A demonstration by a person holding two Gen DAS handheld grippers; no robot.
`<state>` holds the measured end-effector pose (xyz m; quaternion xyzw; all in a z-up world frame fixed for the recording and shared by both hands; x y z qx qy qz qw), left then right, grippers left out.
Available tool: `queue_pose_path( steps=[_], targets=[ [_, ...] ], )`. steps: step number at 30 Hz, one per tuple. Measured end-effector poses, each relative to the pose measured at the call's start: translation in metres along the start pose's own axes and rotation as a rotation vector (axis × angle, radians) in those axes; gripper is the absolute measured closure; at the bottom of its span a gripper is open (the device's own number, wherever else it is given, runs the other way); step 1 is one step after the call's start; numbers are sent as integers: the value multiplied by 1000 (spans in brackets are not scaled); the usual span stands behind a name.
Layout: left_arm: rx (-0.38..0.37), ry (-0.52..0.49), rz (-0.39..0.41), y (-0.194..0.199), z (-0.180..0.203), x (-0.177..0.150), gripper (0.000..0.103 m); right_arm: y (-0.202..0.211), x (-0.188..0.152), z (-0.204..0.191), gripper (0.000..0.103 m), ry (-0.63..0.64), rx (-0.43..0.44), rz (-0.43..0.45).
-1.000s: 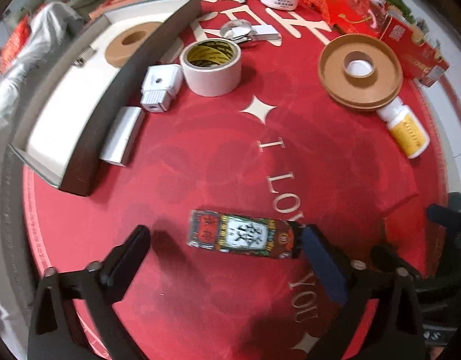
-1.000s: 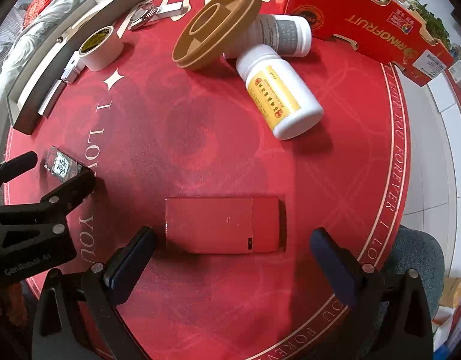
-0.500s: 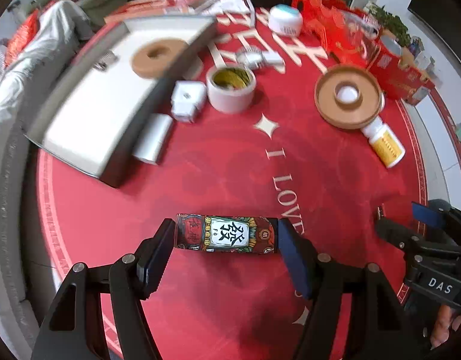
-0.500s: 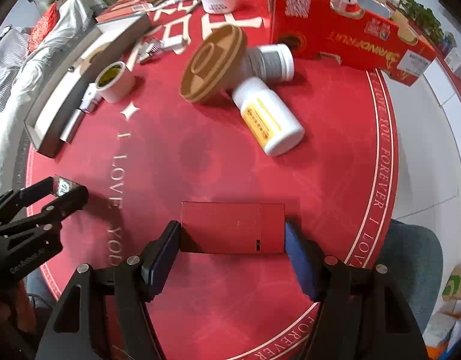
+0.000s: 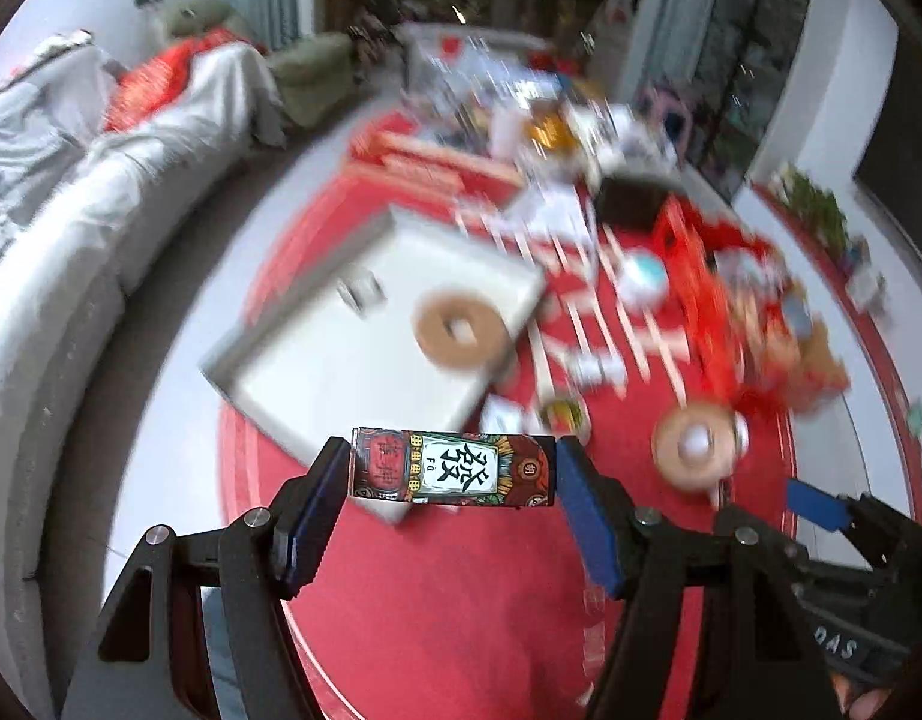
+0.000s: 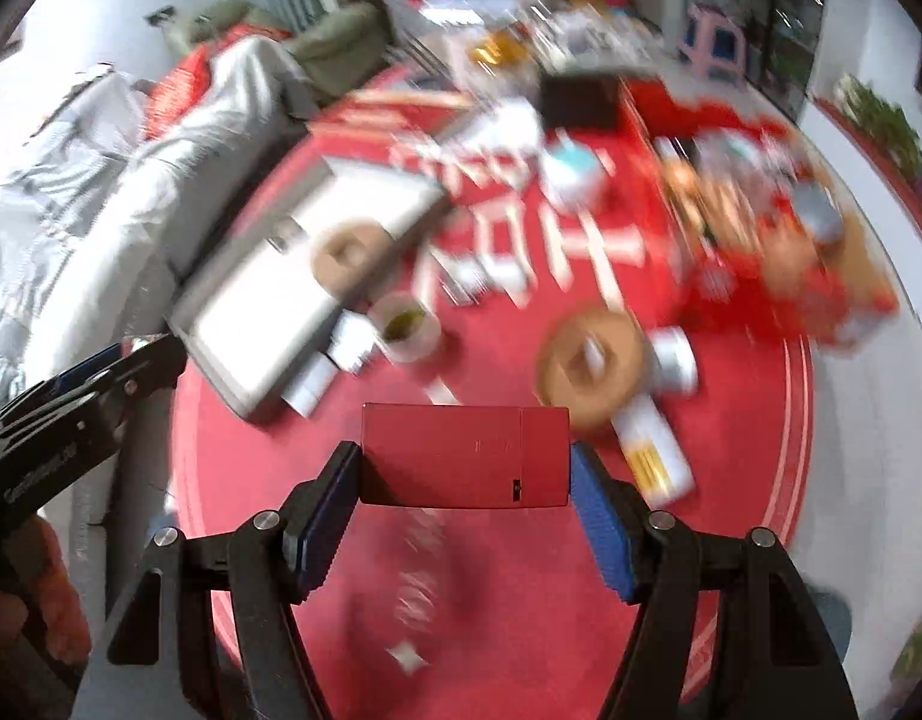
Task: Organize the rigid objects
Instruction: 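Carry the packet and red box into the grey tray and open both tools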
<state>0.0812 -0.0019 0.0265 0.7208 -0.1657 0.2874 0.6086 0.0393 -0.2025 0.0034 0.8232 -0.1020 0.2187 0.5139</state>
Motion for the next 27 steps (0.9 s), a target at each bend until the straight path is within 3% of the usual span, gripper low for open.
queue_pose_path(
  steps=[7, 12, 17, 21, 27],
  targets=[
    [85, 132, 117, 19, -56, 77, 31, 9, 98, -68, 33, 92, 80, 104],
    [188, 168, 143, -1, -88, 108, 31, -6, 153, -104, 33, 132, 109, 128],
    [242, 186, 38, -66, -100, 92, 31, -61, 177, -117, 33, 133, 99, 76],
    [248, 170, -58, -120, -95, 65, 31, -118, 165, -112, 33, 107, 100, -20],
    [247, 165, -153, -164, -92, 39, 31, -162, 146, -94, 33, 76, 80, -109]
  ],
)
Point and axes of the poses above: each gripper's, at about its wrist camera, not at the fingertips, and y roughly against the way its jaws point, z to its right, x to its top, the point moved 7 cm from there along -y, roughly the way its jaws point, and after that the axes turned 9 degrees about x, right-handed, at the moved point
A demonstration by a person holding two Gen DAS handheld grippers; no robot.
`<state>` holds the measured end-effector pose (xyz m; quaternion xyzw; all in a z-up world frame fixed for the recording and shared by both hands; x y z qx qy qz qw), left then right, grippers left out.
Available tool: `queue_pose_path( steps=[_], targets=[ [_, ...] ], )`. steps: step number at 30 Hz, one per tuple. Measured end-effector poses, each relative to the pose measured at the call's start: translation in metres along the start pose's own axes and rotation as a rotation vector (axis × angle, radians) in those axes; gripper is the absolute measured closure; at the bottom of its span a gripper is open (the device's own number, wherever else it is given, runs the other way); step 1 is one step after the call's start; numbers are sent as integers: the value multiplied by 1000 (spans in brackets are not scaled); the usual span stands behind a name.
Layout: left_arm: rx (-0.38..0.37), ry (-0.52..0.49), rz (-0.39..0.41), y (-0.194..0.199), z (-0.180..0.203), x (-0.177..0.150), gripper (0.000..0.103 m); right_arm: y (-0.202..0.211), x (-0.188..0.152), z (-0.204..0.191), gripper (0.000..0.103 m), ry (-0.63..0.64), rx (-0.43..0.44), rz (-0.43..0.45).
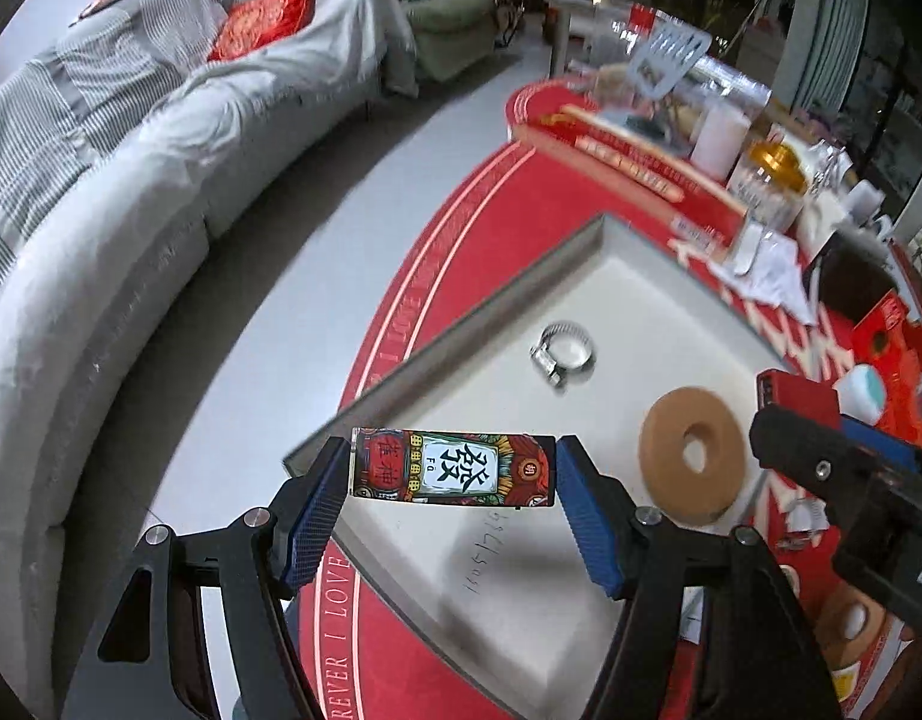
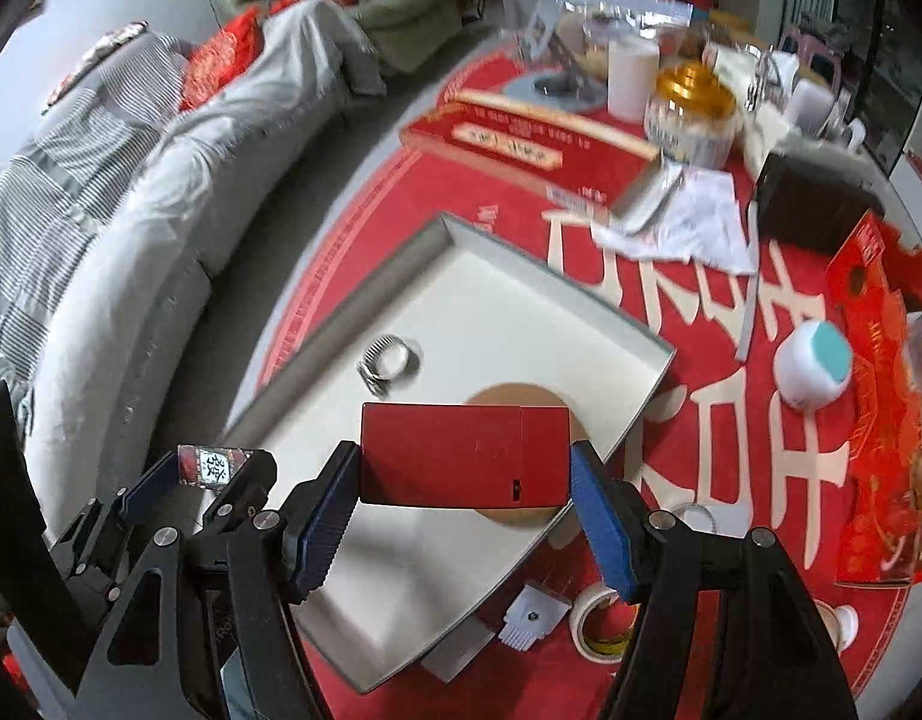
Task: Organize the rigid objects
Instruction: 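Carry the packet and red box into the grey tray and open both tools, then withdraw both tools from the tray toward the items on the table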
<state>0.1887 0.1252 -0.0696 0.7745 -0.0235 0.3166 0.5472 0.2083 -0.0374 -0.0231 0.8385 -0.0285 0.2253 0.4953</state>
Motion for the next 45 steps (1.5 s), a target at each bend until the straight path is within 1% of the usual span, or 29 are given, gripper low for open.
queue_pose_path(
  steps=[3, 7, 17, 25, 30, 31, 32, 33, 34, 35, 38, 40, 42, 45],
  targets=[
    [1, -2, -22, -10, 3, -3, 31, -13, -1, 5, 33, 3, -7, -24],
    [7, -6, -30, -18, 5, -2, 31, -23, 1, 7, 33, 3, -8, -37],
    [5, -13, -43, -24, 7, -4, 31, -37, 1, 6, 32, 2, -16, -59],
    [20, -18, -56, -31, 8, -7, 31, -44, -3, 11, 32, -2, -29, -73],
    [2, -18, -72, -37, 11, -11, 30, -47, -5, 13, 32, -7, -32, -77],
    [-9, -19, -75, -39, 12, -12, 29, -47, -5, 14, 32, -10, -29, -78],
    [-19, -18, -84, -41, 12, -13, 23, -48, -5, 13, 26, -13, -20, -84],
    [-27, -15, -96, -43, 12, -15, 21, -47, -5, 13, 19, -16, -9, -86],
    [-38, -13, -114, -46, 13, -17, 20, -46, -5, 14, 5, -21, -2, -84],
    [-47, -9, -128, -48, 13, -19, 20, -42, -5, 15, 2, -24, -1, -69],
    [-67, 7, -148, -50, 8, -24, 17, -25, -7, 19, 2, -14, -6, -30],
    [-65, 12, -145, -47, 4, -26, 14, -12, -17, 28, 2, -1, -34, -18],
    [-68, 16, -134, -41, -1, -31, 14, -3, -31, 38, 2, -4, -57, -16],
    [-87, 28, -115, -27, -5, -39, 13, 2, -70, 56, 2, -19, -90, -46]
  ],
)
Point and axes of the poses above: each gripper's, at about its wrist camera, not at the fingertips, and y roughly against the way its jaws point, z to its right, x to its top, the point moved 7 cm from there along -y, roughly the way its jaws point, and after that the axes turned 9 degrees about x, right-handed, at the moved point
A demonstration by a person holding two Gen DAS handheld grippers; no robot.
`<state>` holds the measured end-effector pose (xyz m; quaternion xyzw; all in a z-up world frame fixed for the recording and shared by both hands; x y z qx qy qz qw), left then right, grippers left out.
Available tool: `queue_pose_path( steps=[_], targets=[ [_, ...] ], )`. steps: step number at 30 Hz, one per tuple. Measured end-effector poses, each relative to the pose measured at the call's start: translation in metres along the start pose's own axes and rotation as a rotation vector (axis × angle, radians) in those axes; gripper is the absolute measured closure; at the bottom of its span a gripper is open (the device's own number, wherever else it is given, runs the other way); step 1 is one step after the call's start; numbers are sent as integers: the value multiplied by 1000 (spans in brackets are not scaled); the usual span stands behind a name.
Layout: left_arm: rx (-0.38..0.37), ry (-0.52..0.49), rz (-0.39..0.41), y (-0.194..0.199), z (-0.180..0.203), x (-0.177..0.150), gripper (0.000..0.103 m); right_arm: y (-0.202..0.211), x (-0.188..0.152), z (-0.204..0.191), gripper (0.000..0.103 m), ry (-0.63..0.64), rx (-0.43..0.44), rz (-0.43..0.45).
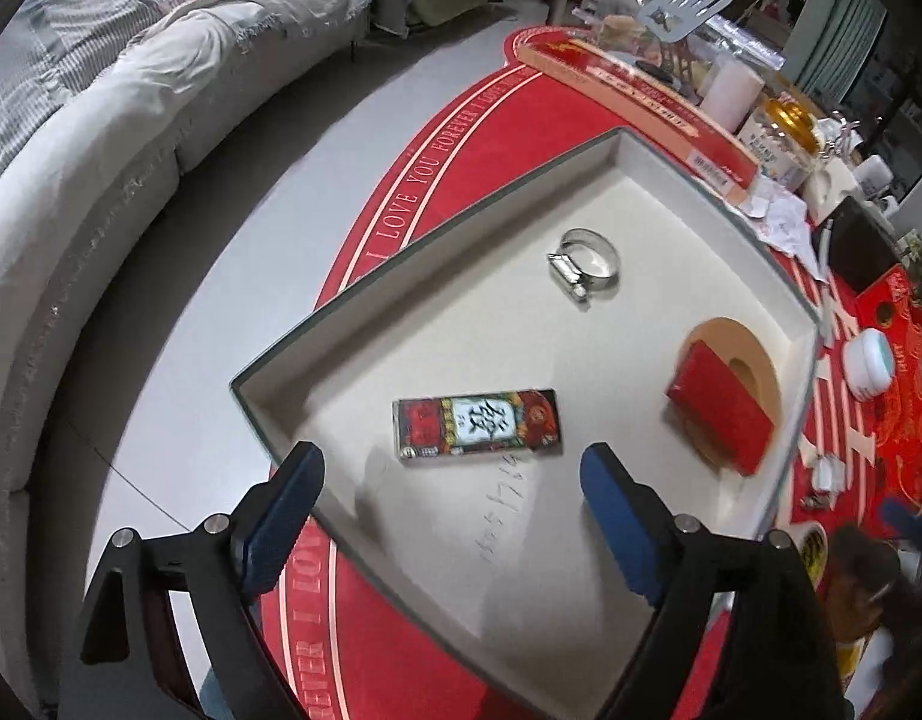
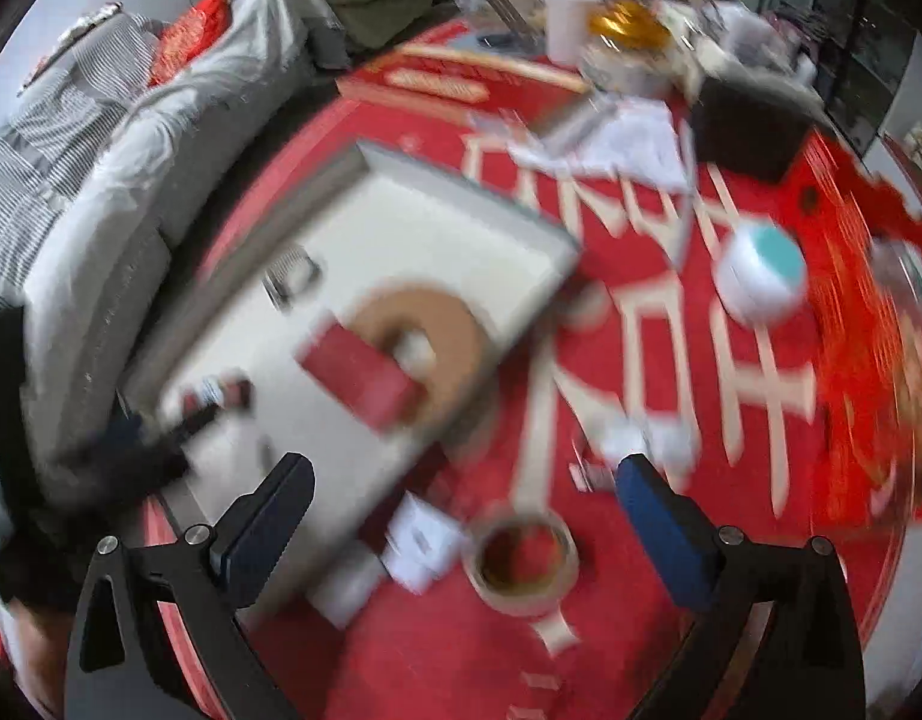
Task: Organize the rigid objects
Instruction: 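Withdraw both tools from the tray toward the items on the table, then grasp the white plug with the left tool while the right tool grasps the white pill bottle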
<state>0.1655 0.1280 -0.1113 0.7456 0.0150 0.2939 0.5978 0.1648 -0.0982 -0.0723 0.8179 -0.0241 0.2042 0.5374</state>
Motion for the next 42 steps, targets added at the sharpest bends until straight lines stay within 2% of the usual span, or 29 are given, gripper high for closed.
queue_pose_path(
  steps=[3, 6, 10, 13, 15, 16, 19, 21, 22, 23, 24, 28, 31, 32, 34, 39, 41, 42],
  targets=[
    [-37, -9, 16, 14, 2, -13, 13, -7, -29, 6, 2, 29, -13, -45],
    [-10, -56, 29, 20, 7, -28, 13, -10, -44, 11, 2, 68, -66, -47],
    [21, -97, -9, 4, 16, -43, 13, -12, -43, 29, 2, -24, -58, -43],
    [58, -123, -19, -9, 18, -47, 13, -16, -39, 32, 2, -12, -73, -49],
    [73, -129, -5, -16, 16, -43, 2, -24, -38, 31, 2, 12, -76, -64],
    [93, -130, 2, -19, 13, -39, 0, -29, -37, 30, 2, 24, -84, -72],
    [103, -133, 33, -28, 4, -21, 0, -35, -34, 26, 11, 25, -55, -67],
    [117, -128, 28, -31, -3, -10, 0, -35, -31, 24, 22, 19, -42, -58],
    [115, -123, 26, -30, -5, -7, 0, -35, -30, 22, 33, 12, -25, -55],
    [101, -116, 33, -25, -8, -7, 0, -34, -30, 20, 39, 4, -10, -55],
    [86, -112, 44, -19, -8, -7, 0, -34, -31, 18, 40, -2, 2, -58],
    [-3, -133, 61, 8, -2, -30, 0, -31, -41, 18, 42, -16, 43, -78],
    [-75, -160, 44, 26, 7, -58, 0, -28, -52, 22, 43, -30, 64, -89],
    [-89, -178, 36, 31, 11, -68, 0, -25, -58, 23, 51, -36, 68, -96],
    [-104, -213, 34, 40, 21, -85, 0, -18, -72, 24, 56, -46, 98, -113],
    [-154, -297, 3, 53, 54, -123, 0, -1, -119, 29, 54, -49, 157, -181],
    [-163, -329, -7, 55, 70, -135, 0, 9, -132, 36, 28, -59, 153, -180],
    [-166, -343, -12, 55, 76, -141, 0, 15, -134, 40, 25, -58, 139, -155]
  ],
)
Point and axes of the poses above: each gripper's, at about its wrist camera, not at the fingertips, and y roughly against the way its jaws point, z to its right, x to its top, the point moved 7 cm from there along -y, roughly the way its jaws point, and after that the axes turned 9 degrees about x, right-handed, at the moved point
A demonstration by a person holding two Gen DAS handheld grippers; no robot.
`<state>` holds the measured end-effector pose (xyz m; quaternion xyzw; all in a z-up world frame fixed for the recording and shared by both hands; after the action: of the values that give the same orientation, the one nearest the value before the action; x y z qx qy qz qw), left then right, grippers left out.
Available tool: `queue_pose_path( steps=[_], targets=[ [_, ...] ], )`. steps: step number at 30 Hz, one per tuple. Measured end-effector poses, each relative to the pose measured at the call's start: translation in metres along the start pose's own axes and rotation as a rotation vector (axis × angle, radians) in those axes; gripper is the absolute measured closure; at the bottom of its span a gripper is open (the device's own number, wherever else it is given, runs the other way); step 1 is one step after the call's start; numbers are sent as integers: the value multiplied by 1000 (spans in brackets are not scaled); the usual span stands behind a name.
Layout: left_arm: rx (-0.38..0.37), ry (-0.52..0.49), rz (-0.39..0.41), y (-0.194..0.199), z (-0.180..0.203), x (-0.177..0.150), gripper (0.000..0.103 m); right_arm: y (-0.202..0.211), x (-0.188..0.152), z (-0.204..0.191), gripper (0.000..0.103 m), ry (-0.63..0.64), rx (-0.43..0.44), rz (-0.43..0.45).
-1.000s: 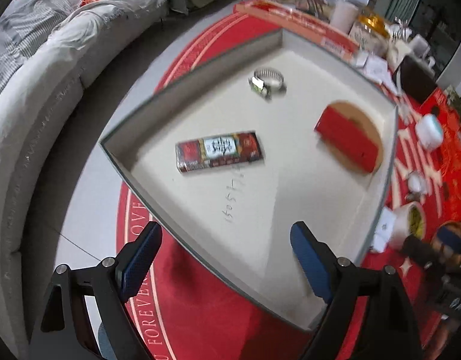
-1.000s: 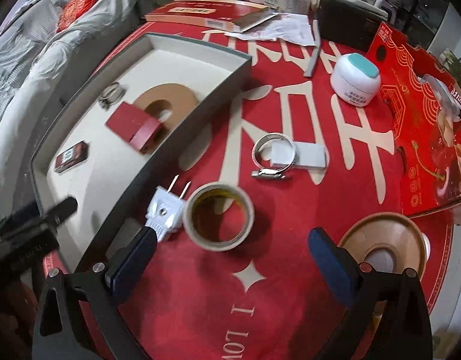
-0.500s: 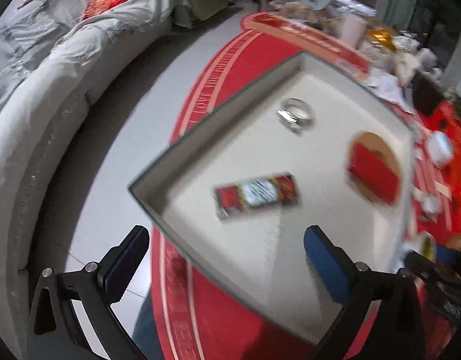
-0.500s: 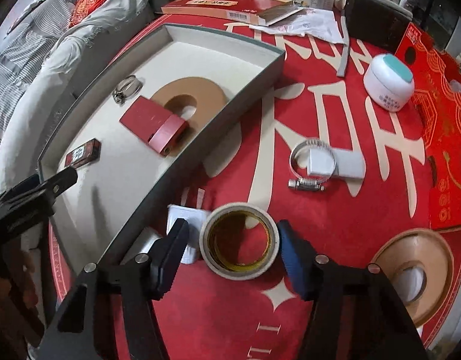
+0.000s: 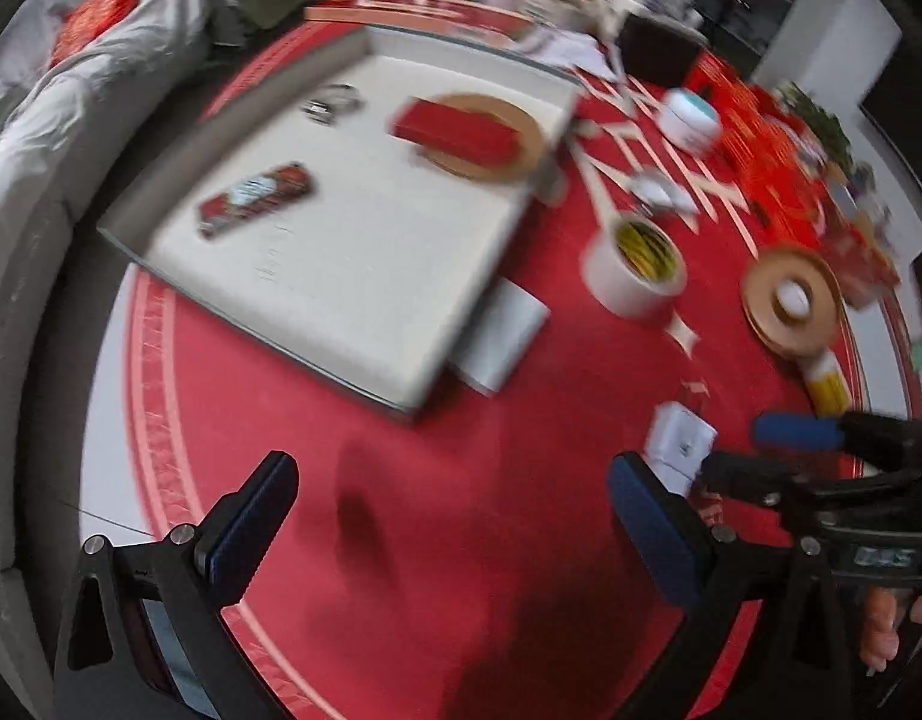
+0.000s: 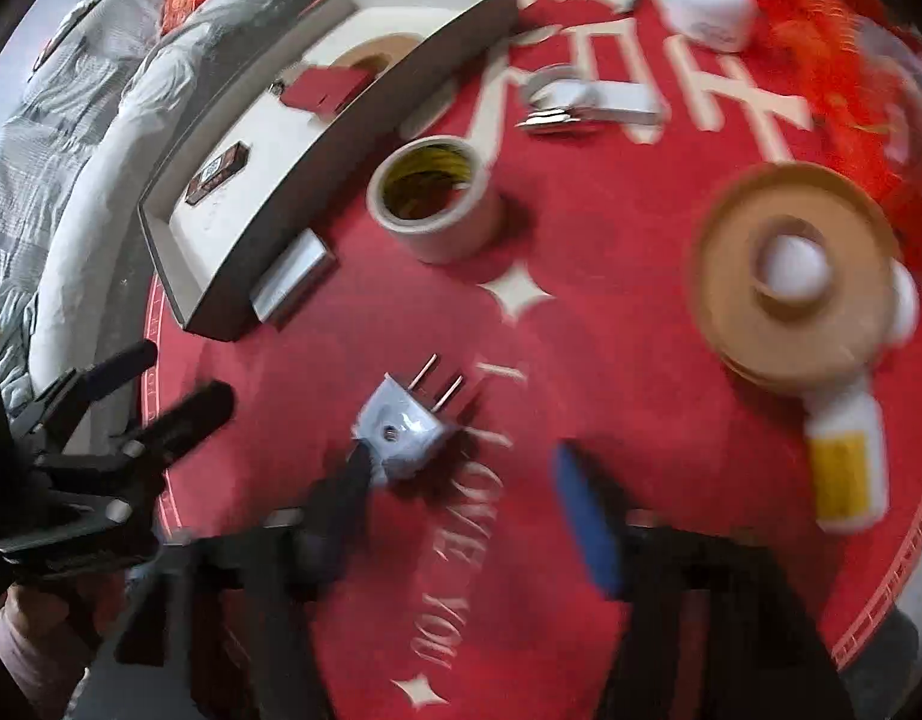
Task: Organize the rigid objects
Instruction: 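Grasp the white plug with the left tool while the right tool grasps the white pill bottle, then carry the plug and pill bottle over the tray and open the left tool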
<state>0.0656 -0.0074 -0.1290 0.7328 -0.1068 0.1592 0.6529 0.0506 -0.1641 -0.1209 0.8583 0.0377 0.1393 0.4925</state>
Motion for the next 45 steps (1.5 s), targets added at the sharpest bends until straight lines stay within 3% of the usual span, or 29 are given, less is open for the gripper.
queue_pose_path(
  steps=[5, 10, 17, 28, 30, 32, 33, 36, 39, 40, 45],
  targets=[
    [-35, -30, -1, 3, 34, -4, 0, 42, -9, 29, 25, -39, -95, 112],
    [-12, -149, 9, -8, 77, -3, 0, 77, -19, 70, 25, -115, -200, 204],
    [24, -199, -16, -25, 98, -5, 0, 78, -31, 121, 25, -171, -264, 169],
    [31, -227, 18, -31, 105, -4, 0, 43, -5, 122, 26, -53, -287, 116],
    [32, -227, 20, -30, 104, -4, 0, 44, -6, 121, 33, -53, -289, 114],
    [35, -231, 1, -29, 104, -3, 1, 45, -5, 118, 64, -49, -289, 112],
    [35, -231, -9, -29, 104, -3, 1, 46, -6, 115, 66, -47, -288, 107],
    [26, -249, -15, -23, 108, -4, 14, 46, -11, 110, 66, -67, -254, 82],
    [11, -281, -2, -13, 111, -8, 47, 53, -17, 104, 66, -92, -223, 97],
    [10, -285, -1, -10, 111, -10, 70, 57, -20, 100, 66, -97, -211, 107],
    [-8, -221, -42, -3, 95, -20, 70, 69, -28, 79, 66, -86, -174, 141]
  ],
)
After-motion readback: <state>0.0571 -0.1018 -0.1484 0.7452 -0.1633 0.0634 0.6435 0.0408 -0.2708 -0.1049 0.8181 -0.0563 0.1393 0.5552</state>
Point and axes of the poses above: each gripper's, at about its wrist camera, not at the fingertips, and y roughly against the way its jaws point, z to its right, x to its top, the point moved 7 cm from there along -y, roughly the way its jaws point, and after that the axes turned 9 degrees about x, right-handed, at the moved point
